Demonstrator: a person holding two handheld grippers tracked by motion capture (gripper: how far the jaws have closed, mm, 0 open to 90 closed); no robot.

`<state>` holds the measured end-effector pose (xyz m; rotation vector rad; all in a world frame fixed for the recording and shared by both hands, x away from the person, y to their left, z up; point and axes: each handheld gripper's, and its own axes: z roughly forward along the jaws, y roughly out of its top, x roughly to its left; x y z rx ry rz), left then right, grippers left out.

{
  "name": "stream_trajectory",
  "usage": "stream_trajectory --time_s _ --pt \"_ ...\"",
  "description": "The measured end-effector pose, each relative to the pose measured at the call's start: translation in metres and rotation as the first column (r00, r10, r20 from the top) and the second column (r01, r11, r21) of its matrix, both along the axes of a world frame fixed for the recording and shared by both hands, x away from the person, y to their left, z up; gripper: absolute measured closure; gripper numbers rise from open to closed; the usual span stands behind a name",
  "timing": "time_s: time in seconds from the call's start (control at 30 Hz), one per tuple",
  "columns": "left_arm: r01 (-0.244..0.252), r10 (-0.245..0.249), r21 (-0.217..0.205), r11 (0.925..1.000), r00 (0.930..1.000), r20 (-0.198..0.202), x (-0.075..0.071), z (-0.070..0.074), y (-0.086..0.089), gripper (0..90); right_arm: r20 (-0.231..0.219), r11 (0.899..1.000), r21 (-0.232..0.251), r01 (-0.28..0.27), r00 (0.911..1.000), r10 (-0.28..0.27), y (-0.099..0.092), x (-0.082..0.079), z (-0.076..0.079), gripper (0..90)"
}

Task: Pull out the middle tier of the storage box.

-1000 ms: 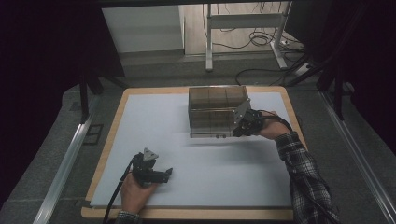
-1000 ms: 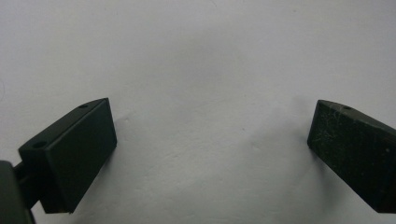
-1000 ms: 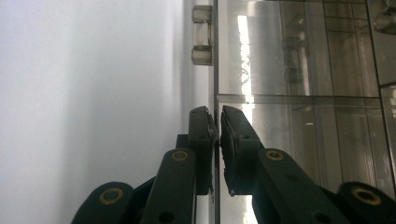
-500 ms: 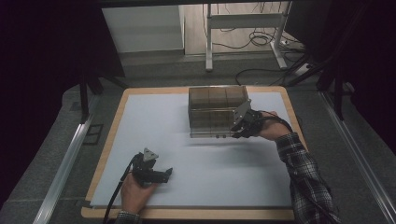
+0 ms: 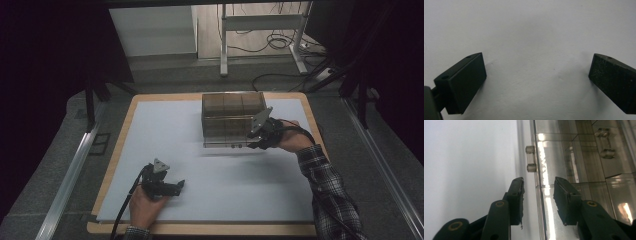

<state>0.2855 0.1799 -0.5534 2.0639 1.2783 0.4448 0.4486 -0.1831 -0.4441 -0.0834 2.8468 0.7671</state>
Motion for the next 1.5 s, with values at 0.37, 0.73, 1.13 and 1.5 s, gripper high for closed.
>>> stream_trajectory --time_s 0.37,0.73,1.13,1.5 --pt "0.000 0.000 0.000 1.0000 1.0000 0.000 0.000 0.000 0.000 0.8 0.009 0.996 0.042 0.073 0.9973 -0.073 -0.002 -0.012 0.003 47.7" --pt "-0.001 0.001 -0.001 1.0000 1.0000 0.000 0.000 0.000 0.000 0.8 -0.019 0.979 0.116 0.165 0.9862 -0.164 -0.007 -0.030 -0.001 35.9" --pt "-0.001 0.001 0.000 1.0000 1.0000 0.000 0.000 0.000 0.000 0.8 -0.042 0.960 0.155 0.232 0.9726 -0.228 -0.012 -0.050 -0.012 23.4" --pt "0.000 0.000 0.000 1.0000 1.0000 0.000 0.000 0.000 0.000 0.8 -0.070 0.918 0.206 0.340 0.9405 -0.333 -0.024 -0.062 -0.020 14.9"
